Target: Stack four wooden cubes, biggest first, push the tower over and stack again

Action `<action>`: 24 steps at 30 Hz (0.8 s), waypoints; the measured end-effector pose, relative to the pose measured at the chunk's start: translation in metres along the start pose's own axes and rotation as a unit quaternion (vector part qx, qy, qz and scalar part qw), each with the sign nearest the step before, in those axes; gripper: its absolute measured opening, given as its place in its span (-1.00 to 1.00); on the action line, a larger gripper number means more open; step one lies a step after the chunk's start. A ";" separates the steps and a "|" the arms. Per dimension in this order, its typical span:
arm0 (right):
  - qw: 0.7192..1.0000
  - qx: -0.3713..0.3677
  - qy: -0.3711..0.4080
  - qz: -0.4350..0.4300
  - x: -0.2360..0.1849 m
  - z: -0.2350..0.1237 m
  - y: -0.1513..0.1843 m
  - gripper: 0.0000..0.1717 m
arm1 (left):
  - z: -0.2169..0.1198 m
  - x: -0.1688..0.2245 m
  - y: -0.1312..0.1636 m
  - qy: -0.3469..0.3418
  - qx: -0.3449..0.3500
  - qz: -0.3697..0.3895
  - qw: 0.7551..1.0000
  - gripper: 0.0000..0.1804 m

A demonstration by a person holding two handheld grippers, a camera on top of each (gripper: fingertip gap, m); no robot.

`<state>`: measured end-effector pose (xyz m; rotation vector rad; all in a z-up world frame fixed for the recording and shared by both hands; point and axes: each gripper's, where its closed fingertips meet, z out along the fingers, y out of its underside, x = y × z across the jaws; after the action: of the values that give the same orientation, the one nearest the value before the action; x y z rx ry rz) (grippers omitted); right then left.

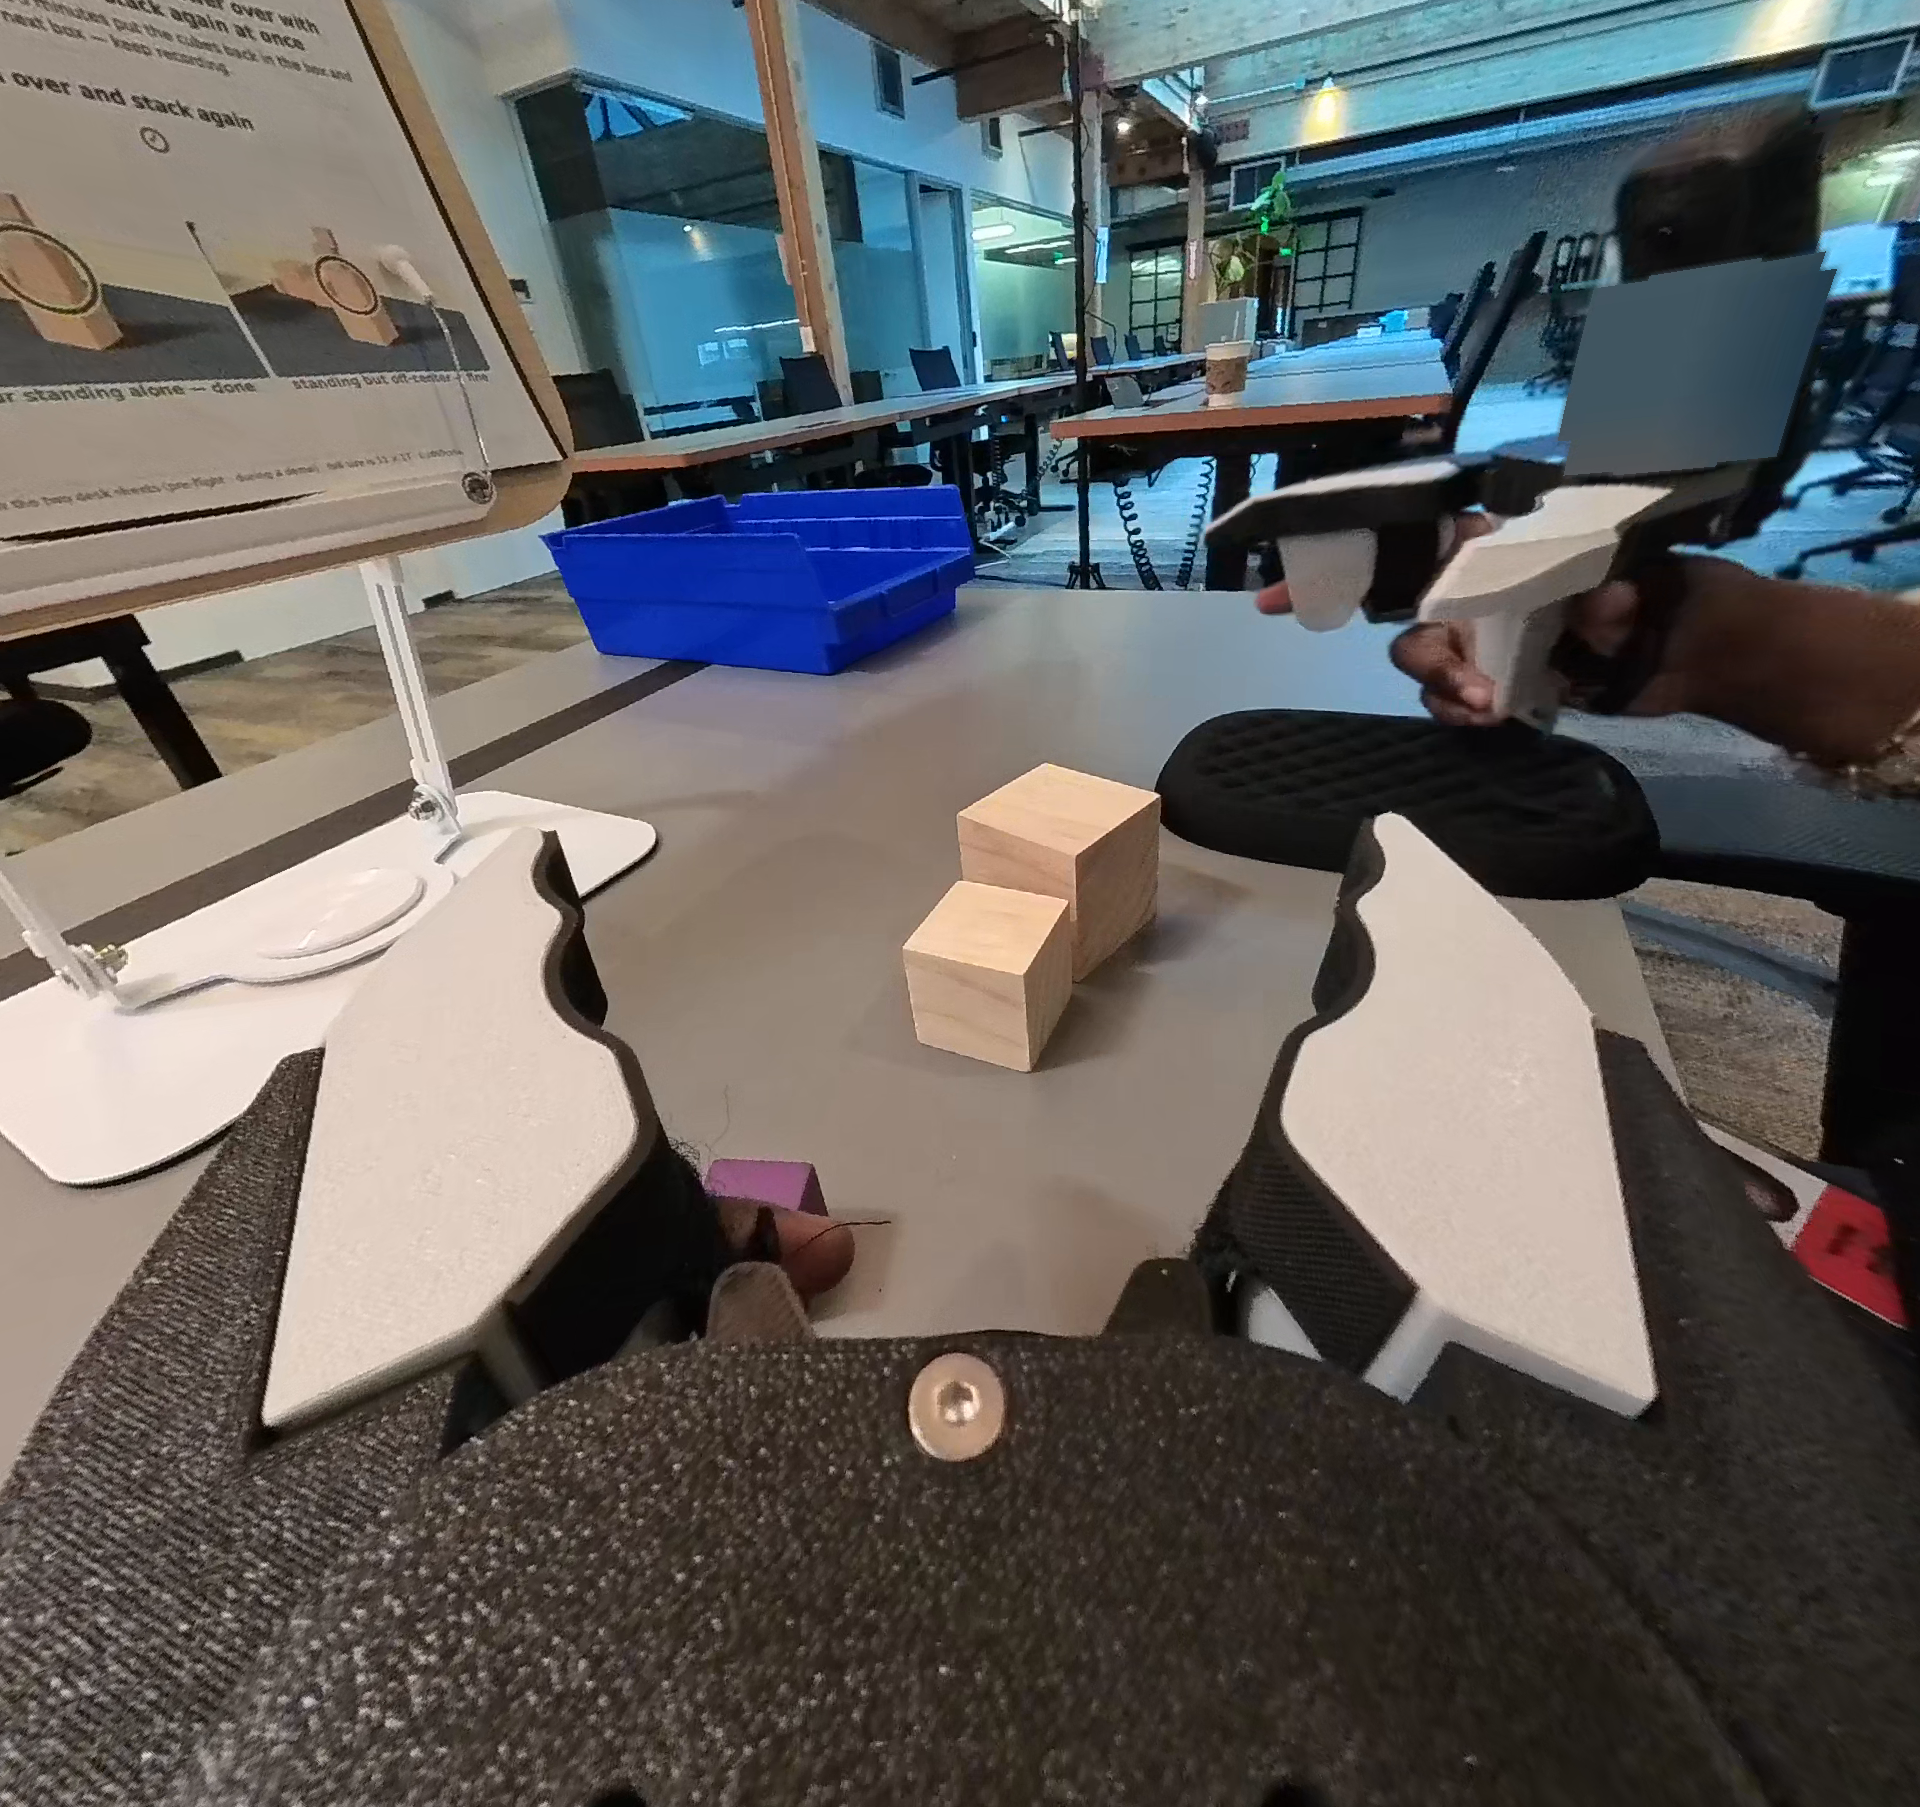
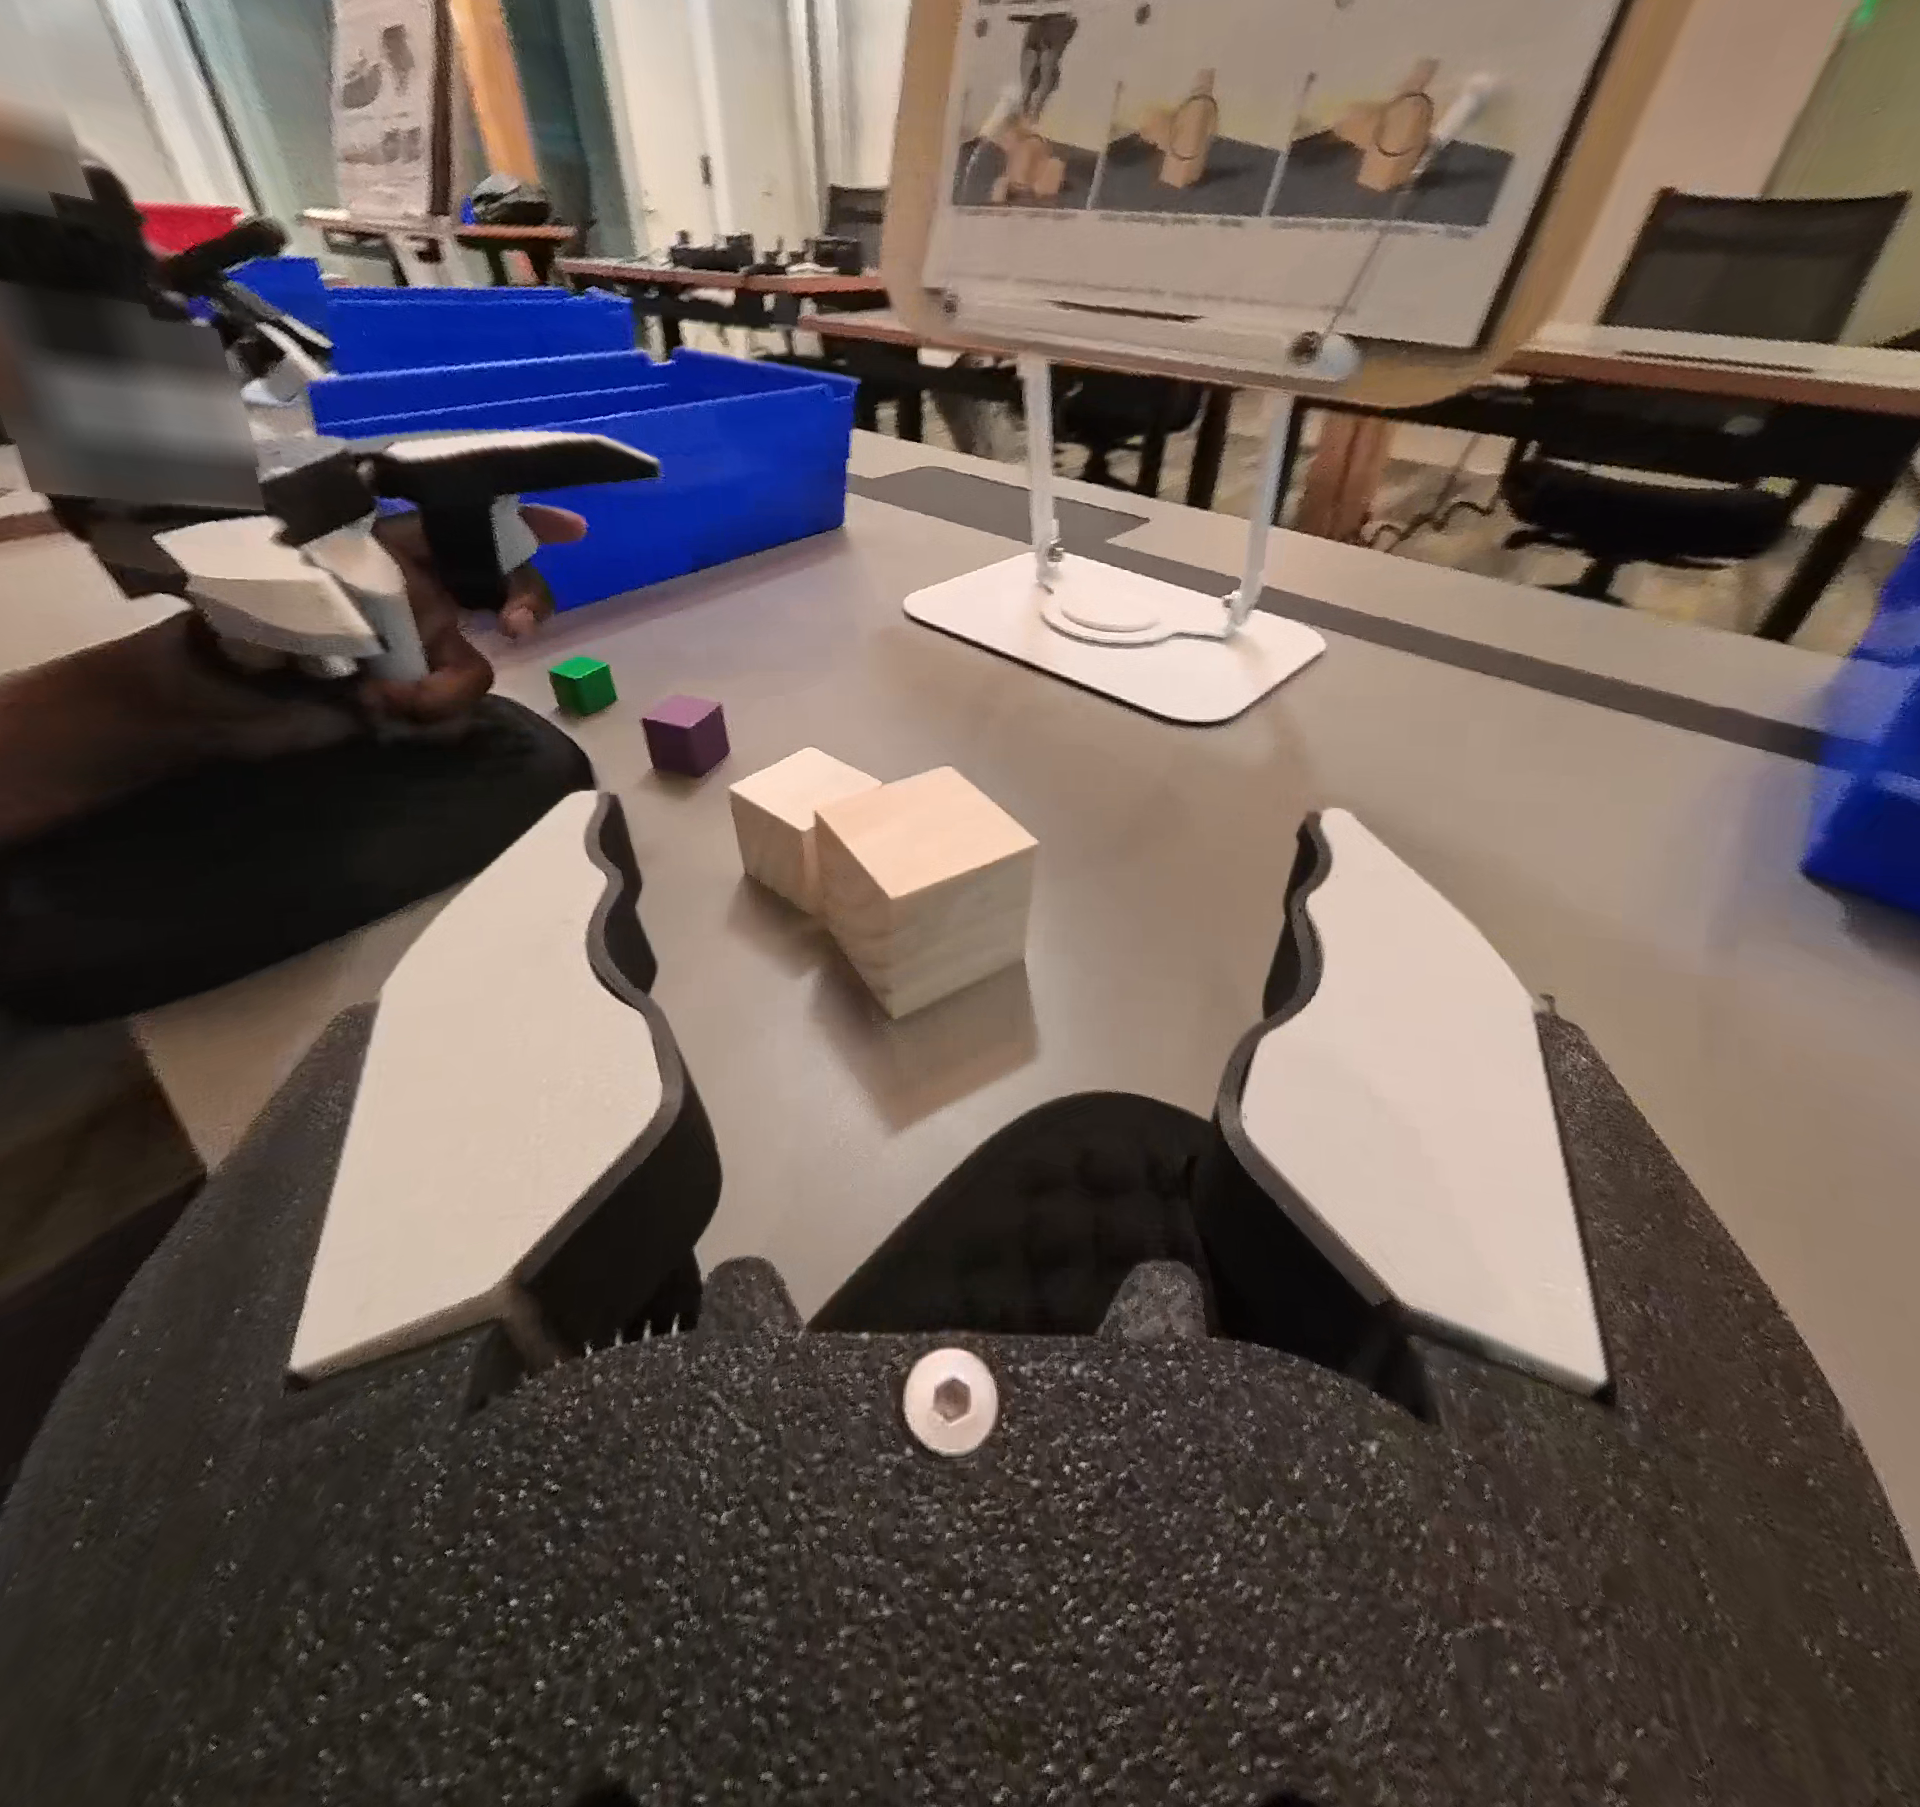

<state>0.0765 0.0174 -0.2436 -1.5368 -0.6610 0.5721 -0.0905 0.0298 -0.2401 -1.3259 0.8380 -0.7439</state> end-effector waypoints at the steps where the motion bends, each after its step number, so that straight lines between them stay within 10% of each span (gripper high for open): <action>1: 1.000 0.003 0.012 0.000 0.002 -0.001 0.004 0.34 | 0.000 0.000 0.000 -0.001 -0.001 0.000 1.000 0.49; 10: 0.999 0.032 0.028 0.013 0.007 -0.008 0.006 0.32 | 0.032 0.032 -0.004 0.109 -0.144 0.076 0.981 0.32; 21: 0.999 0.037 0.016 0.025 0.007 -0.009 0.006 0.34 | 0.102 0.031 0.067 0.279 -0.537 0.272 0.748 0.09; 24: 0.999 0.038 0.013 0.029 0.007 -0.009 0.006 0.34 | 0.112 0.033 0.086 0.293 -0.551 0.282 0.729 -0.02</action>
<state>0.0883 0.0154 -0.2485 -1.4930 -0.5698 0.6139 0.0223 0.0683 -0.3233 -1.6845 2.3260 -0.0686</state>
